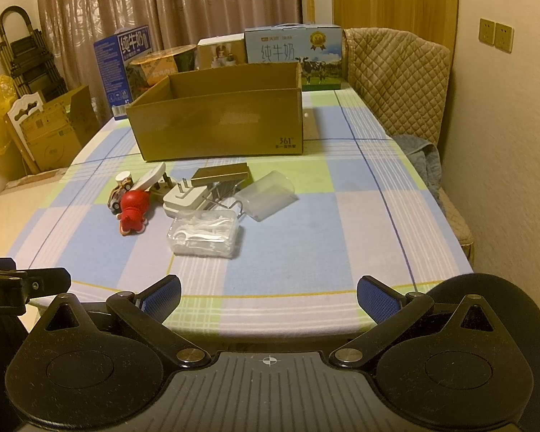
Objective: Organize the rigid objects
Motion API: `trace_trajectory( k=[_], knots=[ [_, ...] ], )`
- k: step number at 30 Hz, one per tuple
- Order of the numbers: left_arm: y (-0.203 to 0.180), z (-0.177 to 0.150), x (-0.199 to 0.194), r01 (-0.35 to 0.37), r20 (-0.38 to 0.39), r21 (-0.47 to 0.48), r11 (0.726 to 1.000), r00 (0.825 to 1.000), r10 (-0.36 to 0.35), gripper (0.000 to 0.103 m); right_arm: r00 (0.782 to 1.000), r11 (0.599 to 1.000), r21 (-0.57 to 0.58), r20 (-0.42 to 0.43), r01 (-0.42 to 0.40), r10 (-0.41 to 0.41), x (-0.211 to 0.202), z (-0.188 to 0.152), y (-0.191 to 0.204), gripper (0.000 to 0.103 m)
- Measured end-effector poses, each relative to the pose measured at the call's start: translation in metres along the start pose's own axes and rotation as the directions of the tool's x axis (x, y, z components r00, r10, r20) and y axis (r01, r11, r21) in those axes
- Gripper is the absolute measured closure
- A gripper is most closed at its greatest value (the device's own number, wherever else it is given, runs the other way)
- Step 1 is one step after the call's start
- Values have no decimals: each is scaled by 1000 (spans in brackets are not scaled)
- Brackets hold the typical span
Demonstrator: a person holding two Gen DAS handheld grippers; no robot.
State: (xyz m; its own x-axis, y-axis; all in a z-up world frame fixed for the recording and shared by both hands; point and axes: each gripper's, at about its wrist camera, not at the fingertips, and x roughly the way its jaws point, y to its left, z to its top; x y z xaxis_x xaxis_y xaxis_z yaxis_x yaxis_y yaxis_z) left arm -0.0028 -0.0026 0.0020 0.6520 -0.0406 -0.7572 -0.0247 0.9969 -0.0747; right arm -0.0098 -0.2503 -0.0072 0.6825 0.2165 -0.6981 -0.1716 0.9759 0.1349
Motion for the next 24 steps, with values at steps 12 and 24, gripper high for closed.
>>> trace_trajectory(
  k=[12, 24],
  knots=[
    [5, 2, 8, 25, -6, -7, 1000, 1000, -25, 1, 1000, 1000, -3, -6, 2, -2, 7, -4, 0, 2],
    [54, 43, 52, -17, 12, -54, 998, 1000, 18, 1, 1000, 999, -37, -9, -19, 19, 49, 16, 25, 2]
  ],
)
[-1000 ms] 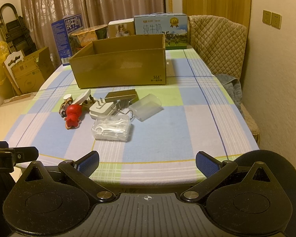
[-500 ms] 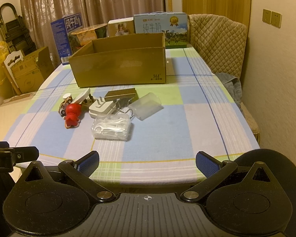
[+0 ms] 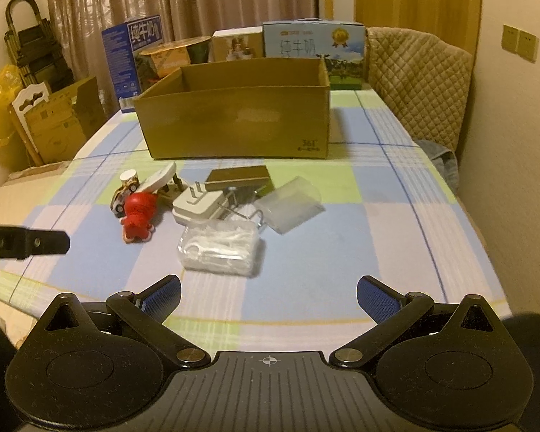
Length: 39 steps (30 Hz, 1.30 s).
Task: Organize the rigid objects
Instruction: 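Grasp the red cat figurine with the left tool while the right tool grasps the floss box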
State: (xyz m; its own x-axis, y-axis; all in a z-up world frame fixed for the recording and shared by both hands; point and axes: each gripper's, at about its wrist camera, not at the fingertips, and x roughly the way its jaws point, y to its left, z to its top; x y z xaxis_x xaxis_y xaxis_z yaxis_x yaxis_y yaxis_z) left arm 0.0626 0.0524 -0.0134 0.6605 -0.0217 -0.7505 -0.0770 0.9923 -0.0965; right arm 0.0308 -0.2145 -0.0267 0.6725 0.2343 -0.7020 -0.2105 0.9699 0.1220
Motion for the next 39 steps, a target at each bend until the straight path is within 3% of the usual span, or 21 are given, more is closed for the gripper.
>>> trace_trajectory(
  k=[4, 8, 12, 23, 30, 34, 36, 39],
  knots=[
    [10, 14, 22, -11, 10, 26, 1000, 1000, 11, 1, 1000, 1000, 0, -12, -16, 16, 24, 8, 10, 2],
    [17, 28, 44, 43, 5, 12, 999, 999, -43, 1, 999, 999, 4, -19, -39, 39, 50, 11, 18, 2],
    [18, 38, 65, 31, 17, 45, 999, 999, -32, 1, 998, 999, 8, -38, -46, 47, 80, 13, 26, 2],
    [29, 38, 113, 42, -5, 56, 998, 999, -41, 1, 996, 998, 45, -78, -47, 51, 140, 18, 37, 2],
    [31, 32, 124, 41, -29, 56, 998, 999, -39, 1, 995, 996, 75, -92, -38, 45, 156, 19, 32, 2],
    [29, 31, 127, 51, -32, 61, 997, 998, -49, 1, 996, 999, 37, -81, -31, 33, 158, 18, 34, 16],
    [24, 31, 127, 59, -21, 78, 995, 998, -57, 2, 996, 999, 31, -82, -29, 32, 158, 18, 35, 16],
    [16, 32, 126, 75, -10, 112, 991, 997, -74, 12, 997, 1000, 21, -77, -11, 12, 154, 17, 33, 17]
  ],
)
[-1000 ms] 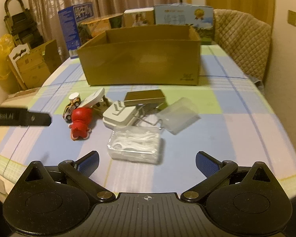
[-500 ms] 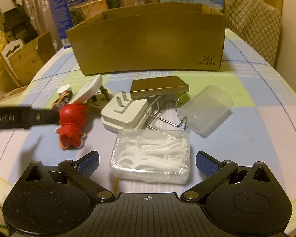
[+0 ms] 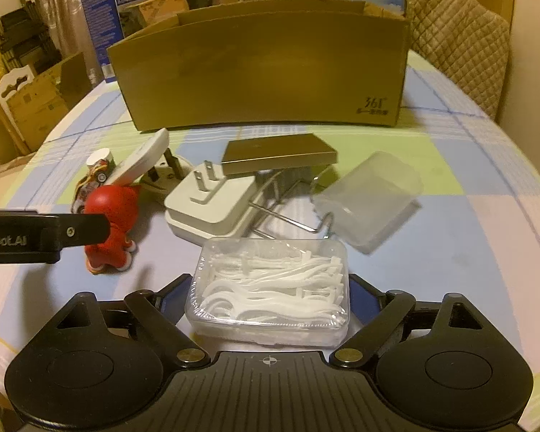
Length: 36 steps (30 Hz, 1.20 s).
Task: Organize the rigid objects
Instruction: 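Grasp the red cat figurine with the left tool while the right tool grasps the floss box, then carry the red figurine and floss box into the cardboard box and release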
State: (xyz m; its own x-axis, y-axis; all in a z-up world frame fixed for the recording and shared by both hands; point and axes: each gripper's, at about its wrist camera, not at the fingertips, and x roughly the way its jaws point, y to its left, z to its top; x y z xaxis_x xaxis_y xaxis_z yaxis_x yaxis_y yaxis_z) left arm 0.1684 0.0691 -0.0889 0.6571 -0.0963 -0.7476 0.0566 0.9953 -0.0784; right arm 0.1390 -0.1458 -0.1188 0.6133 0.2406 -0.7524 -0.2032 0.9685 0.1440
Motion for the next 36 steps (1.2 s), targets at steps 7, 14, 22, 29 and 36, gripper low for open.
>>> trace_trajectory(
  k=[7, 14, 22, 29, 36],
  knots=[
    [-16, 1, 12, 12, -27, 35, 999, 1000, -11, 29, 999, 999, -4, 30, 44, -44, -17, -4, -18, 17],
    [-25, 4, 24, -21, -23, 46, 999, 999, 22, 54, 998, 998, 37, 20, 59, -60, -17, -4, -34, 17],
    [-27, 5, 32, -59, -24, 39, 998, 998, 60, 62, 998, 997, 52, 19, 58, -59, -15, -3, -39, 17],
    [-24, 1, 20, -36, -49, 9, 999, 998, 36, 62, 998, 998, 44, 45, 49, -51, -23, 1, -38, 17],
    [-29, 5, -4, -31, -12, 3, 1000, 999, 31, 63, 995, 999, 35, 94, 38, -41, -49, 10, -41, 17]
  ],
)
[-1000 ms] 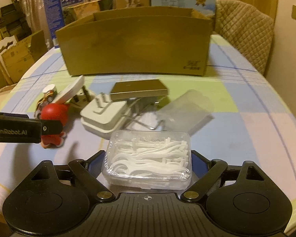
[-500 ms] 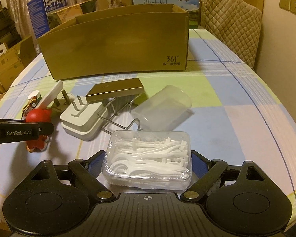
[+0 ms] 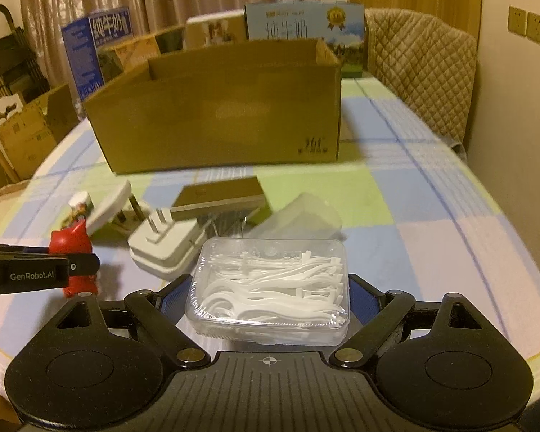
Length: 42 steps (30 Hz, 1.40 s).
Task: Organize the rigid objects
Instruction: 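Carry the red figurine and floss box into the cardboard box and release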
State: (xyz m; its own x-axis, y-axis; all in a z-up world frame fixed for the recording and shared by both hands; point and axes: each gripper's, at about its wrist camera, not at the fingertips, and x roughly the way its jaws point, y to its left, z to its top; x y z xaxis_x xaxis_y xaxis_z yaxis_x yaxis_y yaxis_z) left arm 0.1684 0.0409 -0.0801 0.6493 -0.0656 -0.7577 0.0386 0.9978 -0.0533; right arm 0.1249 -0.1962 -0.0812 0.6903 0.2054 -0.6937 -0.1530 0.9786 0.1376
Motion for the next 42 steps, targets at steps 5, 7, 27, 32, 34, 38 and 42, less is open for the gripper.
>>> trace_trajectory(
  k=[5, 7, 27, 32, 34, 38, 42],
  knots=[
    [-4, 6, -12, 3, 34, -10, 1000, 999, -2, 63, 999, 1000, 3, 41, -3, 3, -19, 10, -4, 17],
    [-6, 8, -18, 9, 42, -14, 1000, 999, -9, 63, 998, 1000, 3, 55, -5, 5, -26, 15, -4, 17],
    [-6, 163, -54, 92, 177, 41, 995, 979, -97, 63, 980, 991, -101, 169, -88, 105, -38, 165, -6, 17],
    [-2, 214, -24, 84, 190, 67, 994, 977, -95, 63, 981, 989, -126, 165, -81, 101, 8, 222, -8, 17],
    [2, 229, -6, 85, 183, 63, 994, 979, -96, 63, 983, 989, -104, 142, -100, 115, 32, 237, -12, 17],
    [9, 244, 36, 93, 132, 42, 995, 986, -98, 63, 990, 989, -98, 68, -114, 121, 86, 255, -15, 17],
    [15, 243, 78, 95, 77, 13, 995, 992, -96, 63, 994, 991, -80, 9, -112, 113, 130, 253, -20, 17]
  ],
)
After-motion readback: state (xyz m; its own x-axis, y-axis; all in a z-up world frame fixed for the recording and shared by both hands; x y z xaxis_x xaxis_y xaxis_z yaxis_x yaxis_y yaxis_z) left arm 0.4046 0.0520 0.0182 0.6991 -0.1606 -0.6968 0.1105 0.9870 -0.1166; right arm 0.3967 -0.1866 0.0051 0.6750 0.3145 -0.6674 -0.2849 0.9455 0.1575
